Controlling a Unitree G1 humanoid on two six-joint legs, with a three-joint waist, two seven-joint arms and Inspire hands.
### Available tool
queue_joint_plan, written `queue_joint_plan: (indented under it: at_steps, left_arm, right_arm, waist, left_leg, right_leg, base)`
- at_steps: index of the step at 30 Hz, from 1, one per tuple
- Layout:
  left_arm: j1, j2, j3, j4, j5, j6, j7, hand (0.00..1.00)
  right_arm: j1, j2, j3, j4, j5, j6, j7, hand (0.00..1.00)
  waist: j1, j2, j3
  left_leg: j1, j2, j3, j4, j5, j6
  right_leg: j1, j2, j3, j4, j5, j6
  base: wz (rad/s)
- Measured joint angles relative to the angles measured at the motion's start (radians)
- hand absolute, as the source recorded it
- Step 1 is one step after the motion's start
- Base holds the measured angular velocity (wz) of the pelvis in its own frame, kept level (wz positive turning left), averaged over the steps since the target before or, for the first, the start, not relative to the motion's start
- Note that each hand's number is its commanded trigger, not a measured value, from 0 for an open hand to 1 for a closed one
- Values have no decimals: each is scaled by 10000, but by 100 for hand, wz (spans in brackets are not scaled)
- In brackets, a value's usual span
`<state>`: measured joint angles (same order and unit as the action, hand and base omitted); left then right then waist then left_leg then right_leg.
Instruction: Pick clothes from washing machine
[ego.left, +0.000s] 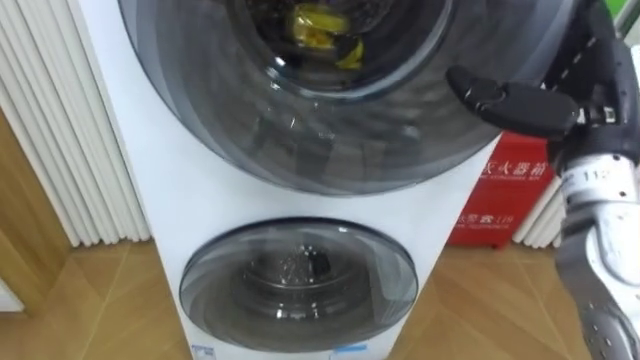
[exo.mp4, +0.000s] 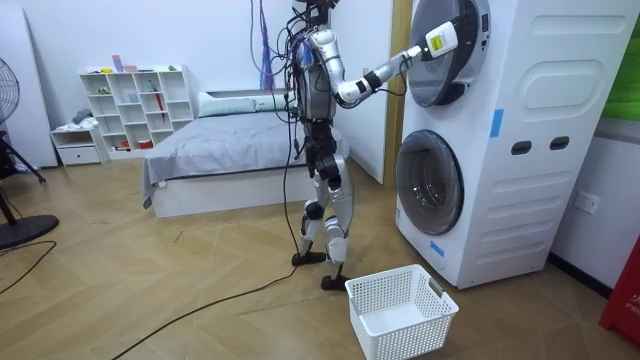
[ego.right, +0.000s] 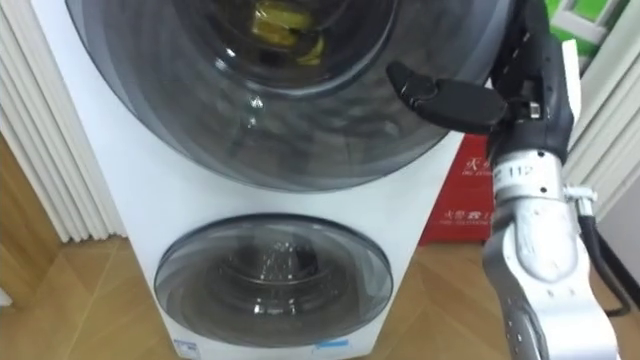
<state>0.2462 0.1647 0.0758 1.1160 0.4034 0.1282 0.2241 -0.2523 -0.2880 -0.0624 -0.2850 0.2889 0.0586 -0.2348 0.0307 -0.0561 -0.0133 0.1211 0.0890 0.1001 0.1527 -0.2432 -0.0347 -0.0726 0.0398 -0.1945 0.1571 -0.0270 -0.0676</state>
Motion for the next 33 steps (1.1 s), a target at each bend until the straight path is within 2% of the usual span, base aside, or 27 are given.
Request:
queue_joint_plan:
  at_steps: [2,5,7,14,21,25,29,33]
  left_arm:
    - [0,-4,-67,6,-13,-52,3,0]
    - [-51,7,-193,36,3,-148,22,0]
    - [-62,4,-218,39,-1,-270,22,0]
    - [-218,32,-237,25,-83,-309,-21,0]
    - [-187,58,-497,11,-205,-344,6,0]
    - [-261,60,-690,34,-190,-333,69,0]
    - [-289,45,-1031,26,-191,-323,97,0]
    - [-291,51,-1213,30,-204,-307,99,0]
  right_arm:
    - [526,10,-11,-476,48,-56,307,0]
    - [1262,41,2,-680,141,-590,673,0]
    - [1726,102,9,-809,279,-639,887,0]
    - [2864,196,102,-815,620,-836,1779,0]
    - [3608,591,450,-798,1141,-878,2050,0]
    - [3973,608,825,-483,1152,-887,2300,0]
    - [4352,629,1271,-141,1111,-687,2606,0]
    - [4627,720,1406,-157,1211,-560,2951,0]
  waist:
    - [-41,29,20]
    - [-49,58,49]
    - [-55,77,80]
    - [-157,64,95]
    - [-246,165,53]
    - [-251,263,54]
    - [-263,379,73]
    - [-317,457,49]
  left_leg:
    - [114,24,10,-20,1,-9]
    - [250,37,25,-65,-12,-28]
    - [315,35,53,-99,-20,-36]
    - [282,50,76,-115,-35,-38]
    - [315,50,153,-155,-37,-32]
    - [374,48,292,-168,-37,-31]
    - [381,45,349,-176,-82,-9]
    - [344,36,365,-173,-91,1]
  right_leg:
    - [96,74,2,22,-29,-42]
    - [205,107,49,25,-98,-21]
    - [204,108,80,118,-163,-18]
    - [170,118,70,106,-177,-28]
    - [149,127,85,123,-173,-35]
    - [146,147,193,143,-174,-34]
    - [121,166,281,156,-180,-24]
    - [53,150,286,209,-193,-7]
  base:
    - [0]
    - [0]
    - [-4]
    - [0]
    - [-3]
    - [-8]
    - [-3]
    - [-1]
